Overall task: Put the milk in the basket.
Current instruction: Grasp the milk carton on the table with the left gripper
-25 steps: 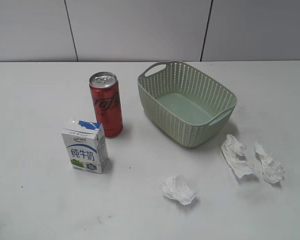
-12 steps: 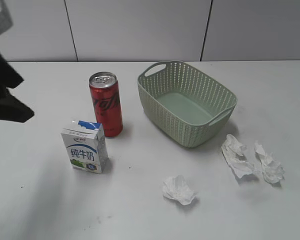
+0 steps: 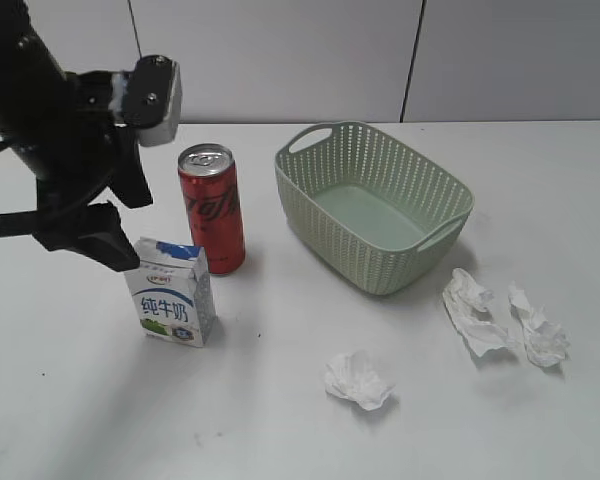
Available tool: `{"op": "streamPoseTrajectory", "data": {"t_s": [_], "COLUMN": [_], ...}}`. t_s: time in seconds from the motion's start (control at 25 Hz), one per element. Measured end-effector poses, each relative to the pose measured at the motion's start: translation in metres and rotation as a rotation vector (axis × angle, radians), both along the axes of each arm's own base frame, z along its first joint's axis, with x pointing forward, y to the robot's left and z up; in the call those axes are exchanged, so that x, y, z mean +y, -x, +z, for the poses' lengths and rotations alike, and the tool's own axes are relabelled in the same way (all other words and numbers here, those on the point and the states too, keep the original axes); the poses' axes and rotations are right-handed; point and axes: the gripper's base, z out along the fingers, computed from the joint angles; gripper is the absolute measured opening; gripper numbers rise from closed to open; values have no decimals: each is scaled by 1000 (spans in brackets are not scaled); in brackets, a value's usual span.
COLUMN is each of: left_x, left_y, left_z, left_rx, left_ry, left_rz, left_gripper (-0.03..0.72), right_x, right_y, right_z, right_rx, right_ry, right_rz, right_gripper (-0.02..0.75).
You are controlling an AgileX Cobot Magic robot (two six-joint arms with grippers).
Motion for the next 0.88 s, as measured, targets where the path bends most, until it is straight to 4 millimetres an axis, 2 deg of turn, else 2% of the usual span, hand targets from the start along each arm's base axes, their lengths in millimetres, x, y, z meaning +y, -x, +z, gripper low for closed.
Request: {"op": "streamPoseTrajectory", "data": {"t_s": [0.32, 0.52, 0.6, 0.68, 0.72, 0.88], "left_x": [-5, -8, -8, -8, -8, -10], "left_y": [-14, -19, -19, -18, -18, -10], "left_z": [-33, -49, -50, -50, -50, -45], "left_rx": [38, 69, 76, 94, 103, 165], "left_ry": [-38, -38, -38, -39, -36, -47], "left_rz": [-39, -27, -22, 1, 20, 34], "left_gripper": [596, 563, 494, 365, 326, 330], "right_x": [0, 0, 0, 0, 0, 0], "right_y": [0, 0, 0, 0, 0, 0], "right_z": [0, 0, 0, 0, 0, 0], "right_rx": [0, 0, 0, 0, 0, 0], "right_ry": [0, 0, 0, 0, 0, 0], "right_rz": [0, 0, 0, 0, 0, 0], "right_gripper": [587, 587, 587, 587, 587, 587]}}
